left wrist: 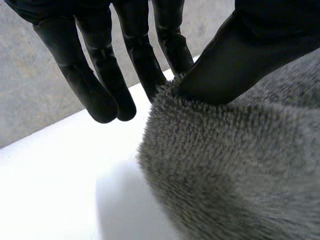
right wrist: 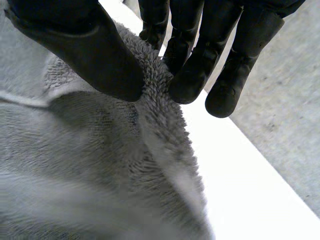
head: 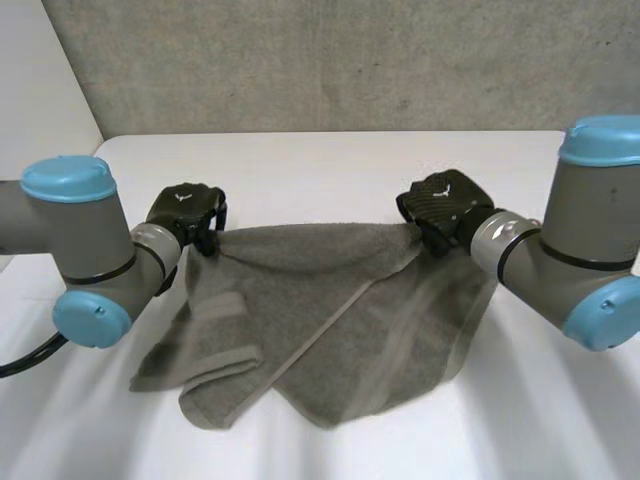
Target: Fold the towel.
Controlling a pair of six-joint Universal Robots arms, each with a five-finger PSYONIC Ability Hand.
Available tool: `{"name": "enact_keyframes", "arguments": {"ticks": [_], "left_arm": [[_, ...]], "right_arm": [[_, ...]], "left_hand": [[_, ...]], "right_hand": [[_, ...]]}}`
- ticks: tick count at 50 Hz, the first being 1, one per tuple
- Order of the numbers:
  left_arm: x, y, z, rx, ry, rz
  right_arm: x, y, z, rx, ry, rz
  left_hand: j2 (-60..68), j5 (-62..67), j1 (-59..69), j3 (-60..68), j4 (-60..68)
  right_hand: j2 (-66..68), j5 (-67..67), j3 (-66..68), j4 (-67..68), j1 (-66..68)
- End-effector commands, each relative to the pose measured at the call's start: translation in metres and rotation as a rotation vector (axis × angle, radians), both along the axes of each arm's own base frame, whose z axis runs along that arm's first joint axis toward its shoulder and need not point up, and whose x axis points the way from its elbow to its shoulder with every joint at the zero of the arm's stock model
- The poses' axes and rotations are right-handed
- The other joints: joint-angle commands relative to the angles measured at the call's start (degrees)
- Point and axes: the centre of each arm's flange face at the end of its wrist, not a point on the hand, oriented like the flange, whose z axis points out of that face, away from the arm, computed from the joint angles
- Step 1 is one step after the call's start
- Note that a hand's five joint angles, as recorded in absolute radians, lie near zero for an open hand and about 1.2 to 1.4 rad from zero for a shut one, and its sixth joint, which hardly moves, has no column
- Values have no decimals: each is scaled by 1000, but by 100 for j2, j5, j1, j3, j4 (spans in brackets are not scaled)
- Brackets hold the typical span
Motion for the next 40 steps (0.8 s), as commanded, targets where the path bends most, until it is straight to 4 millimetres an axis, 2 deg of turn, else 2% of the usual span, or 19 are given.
{"name": "enact_keyframes", "arguments": {"ticks": [1,2,4,5,6,8,11,13,14,16,17,19,22,24,25,27,30,35,40], "left_arm": [[4,-20,30,-157,-66,19],[4,-20,31,-157,-66,19],[4,-15,56,-221,-45,19],[4,-15,56,-222,-45,19],[3,-10,66,-244,-39,14],[2,4,79,-253,-28,-6],[2,13,83,-251,-27,-15],[-5,42,87,-239,-28,-70],[-5,42,87,-239,-28,-70],[-9,73,84,-209,-35,-147],[-9,73,84,-209,-35,-148],[-5,103,79,-168,-54,-210],[-1,117,74,-141,-67,-230],[8,141,63,-95,-115,-250],[8,141,62,-95,-116,-250],[16,159,49,-41,-166,-269],[20,175,39,21,-190,-287],[20,197,28,90,-208,-324],[22,204,14,154,-203,-320]], "right_arm": [[4,-2,-2,-7,-2,-1],[4,-2,-2,-7,-2,-1],[4,-1,1,-14,-2,-5],[4,-1,1,-14,-2,-5],[3,-1,2,-17,-2,-8],[2,0,3,-18,0,-17],[1,0,2,-17,2,-21],[0,-1,0,-9,5,-26],[0,-1,0,-9,5,-26],[-2,1,-4,4,11,-29],[-2,1,-4,4,11,-29],[-4,2,-8,19,19,-31],[-5,4,-10,24,21,-31],[-6,6,-12,34,25,-31],[-6,6,-12,34,25,-31],[-6,7,-15,41,28,-33],[-7,7,-16,46,30,-34],[-8,7,-18,47,30,-36],[-7,9,-19,49,31,-31]], "left_hand": [[-4263,-5268,-4074,-4506,-4387],[-4280,-5285,-4091,-4522,-4403],[-6306,-7311,-6117,-6549,-6430],[-6315,-7320,-6126,-6558,-6439],[-7248,-8253,-7059,-7490,-7371],[-7476,-8481,-7287,-7719,-7600],[-7476,-8481,-7287,-7719,-7600],[-7292,-8297,-7103,-7534,-7415],[-7291,-8296,-7102,-7534,-7415],[-7191,-8196,-7002,-7433,-7314],[-7190,-8195,-7001,-7433,-7314],[-6973,-7978,-6784,-7215,-7096],[-6854,-7859,-6664,-7096,-6977],[-6452,-7457,-6263,-6695,-6576],[-6450,-7455,-6261,-6692,-6573],[-5579,-6584,-5390,-5822,-5703],[-5039,-6044,-4850,-5282,-5163],[-4953,-5958,-4764,-5195,-5076],[-5187,-6192,-4998,-5430,-5310]], "right_hand": [[470,327,278,307,370],[470,327,278,307,370],[470,327,278,307,370],[470,327,278,307,370],[470,327,278,307,370],[470,327,278,307,370],[470,327,278,307,370],[470,327,278,307,370],[470,327,278,307,370],[470,327,278,307,370],[470,327,278,307,370],[470,327,278,307,370],[470,327,278,307,370],[470,327,278,307,370],[470,327,278,307,370],[470,327,278,307,370],[470,327,278,307,370],[470,327,278,307,370],[470,327,278,307,370]]}}
